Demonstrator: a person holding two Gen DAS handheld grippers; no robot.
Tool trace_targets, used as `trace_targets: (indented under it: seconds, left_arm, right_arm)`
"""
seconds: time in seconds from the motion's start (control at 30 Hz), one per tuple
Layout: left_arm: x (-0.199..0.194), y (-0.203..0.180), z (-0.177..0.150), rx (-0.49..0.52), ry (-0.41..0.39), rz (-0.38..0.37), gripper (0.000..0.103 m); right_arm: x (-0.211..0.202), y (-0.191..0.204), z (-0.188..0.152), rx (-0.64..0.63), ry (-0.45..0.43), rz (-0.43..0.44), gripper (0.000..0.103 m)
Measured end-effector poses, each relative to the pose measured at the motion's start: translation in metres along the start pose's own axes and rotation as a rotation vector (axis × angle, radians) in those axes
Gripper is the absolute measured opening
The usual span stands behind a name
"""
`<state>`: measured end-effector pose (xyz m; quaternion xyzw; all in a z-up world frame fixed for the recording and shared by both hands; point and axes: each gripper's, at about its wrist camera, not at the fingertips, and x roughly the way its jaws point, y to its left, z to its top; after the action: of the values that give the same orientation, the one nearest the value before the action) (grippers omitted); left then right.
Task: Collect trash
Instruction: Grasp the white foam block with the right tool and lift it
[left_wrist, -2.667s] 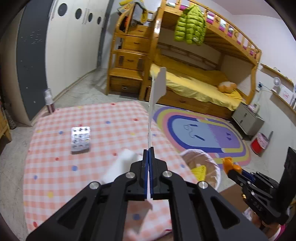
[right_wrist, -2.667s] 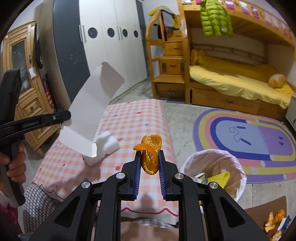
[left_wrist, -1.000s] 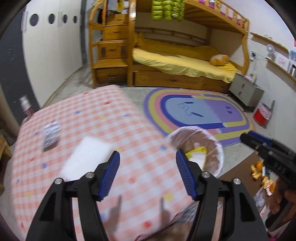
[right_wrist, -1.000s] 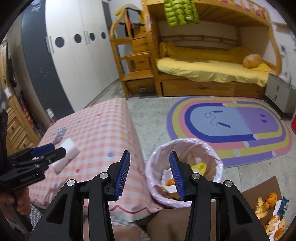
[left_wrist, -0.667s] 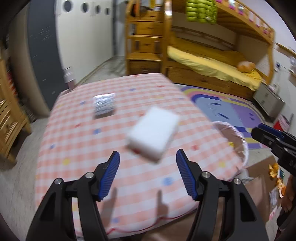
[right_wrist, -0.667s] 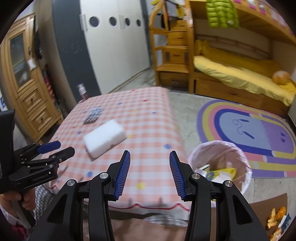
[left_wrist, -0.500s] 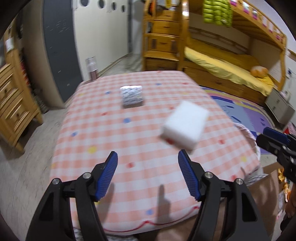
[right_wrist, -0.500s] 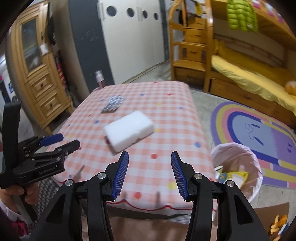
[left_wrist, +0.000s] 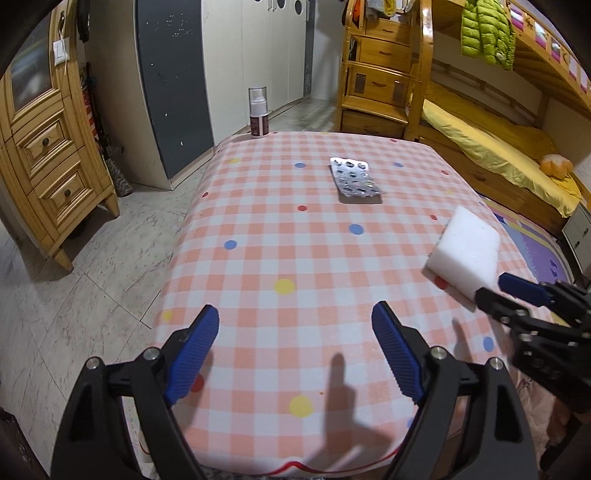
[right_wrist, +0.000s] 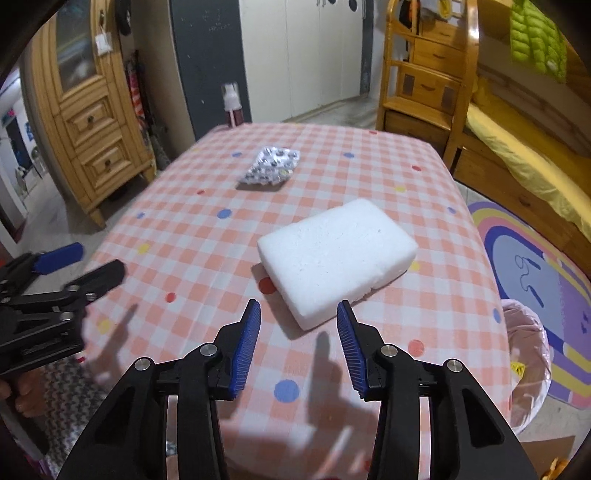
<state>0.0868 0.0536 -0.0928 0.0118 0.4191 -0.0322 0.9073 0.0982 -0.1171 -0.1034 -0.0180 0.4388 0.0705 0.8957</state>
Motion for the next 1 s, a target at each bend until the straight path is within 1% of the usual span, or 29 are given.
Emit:
trace_targets:
  seconds: [0.07,0.1,0.13,0.23,0.33,0.4,0.47,0.6,0.63,0.67,0.73,0.87,0.97,1.0]
  left_arm:
    - [0.003,0.001,0.002,-0.003,0.004,-0.001,0.082]
    - [0.005,0.000,0.003,-0.001,0.005,-0.001,0.082]
    - [0.005,-0.001,0.004,0.002,0.005,0.000,0.082]
    - [0.011,-0.007,0.011,0.017,0.004,-0.005,0.083]
    - [0.019,-0.017,0.022,0.032,0.006,-0.025,0.085]
    - [0.025,-0.025,0.031,0.039,0.003,-0.041,0.088]
    - [0.035,-0.035,0.044,0.047,-0.002,-0.050,0.093]
    - [0.057,-0.053,0.064,0.059,0.014,-0.071,0.094]
    - [0.064,-0.057,0.070,0.059,0.021,-0.080,0.093]
    - [0.072,-0.061,0.075,0.055,0.027,-0.089,0.089]
    - [0.085,-0.068,0.082,0.060,0.044,-0.096,0.086]
    - [0.107,-0.079,0.090,0.080,0.062,-0.050,0.085]
    - [0.123,-0.081,0.095,0.069,0.090,-0.029,0.080]
    - [0.125,-0.080,0.096,0.069,0.083,-0.023,0.080]
  right_arm:
    - [0.012,-0.001,0.002,0.020,0.016,-0.008,0.045]
    - [0.014,-0.001,0.002,0.024,0.017,-0.009,0.041]
    - [0.013,-0.002,0.003,0.026,0.004,-0.016,0.017]
    - [-0.002,-0.007,0.004,0.015,-0.050,-0.036,0.014]
    - [-0.016,-0.015,0.008,0.001,-0.085,-0.044,0.013]
    - [-0.023,-0.024,0.010,0.013,-0.105,-0.050,0.013]
    - [-0.030,-0.034,0.013,0.032,-0.122,-0.053,0.013]
    - [-0.035,-0.054,0.015,0.068,-0.143,-0.056,0.014]
    - [-0.034,-0.057,0.015,0.073,-0.144,-0.057,0.014]
    - [-0.034,-0.060,0.016,0.078,-0.145,-0.057,0.014]
    - [-0.033,-0.064,0.016,0.084,-0.145,-0.052,0.014]
    - [-0.031,-0.070,0.016,0.085,-0.144,-0.046,0.014]
    - [-0.031,-0.071,0.015,0.084,-0.147,-0.045,0.014]
    - [-0.031,-0.071,0.014,0.085,-0.148,-0.044,0.014]
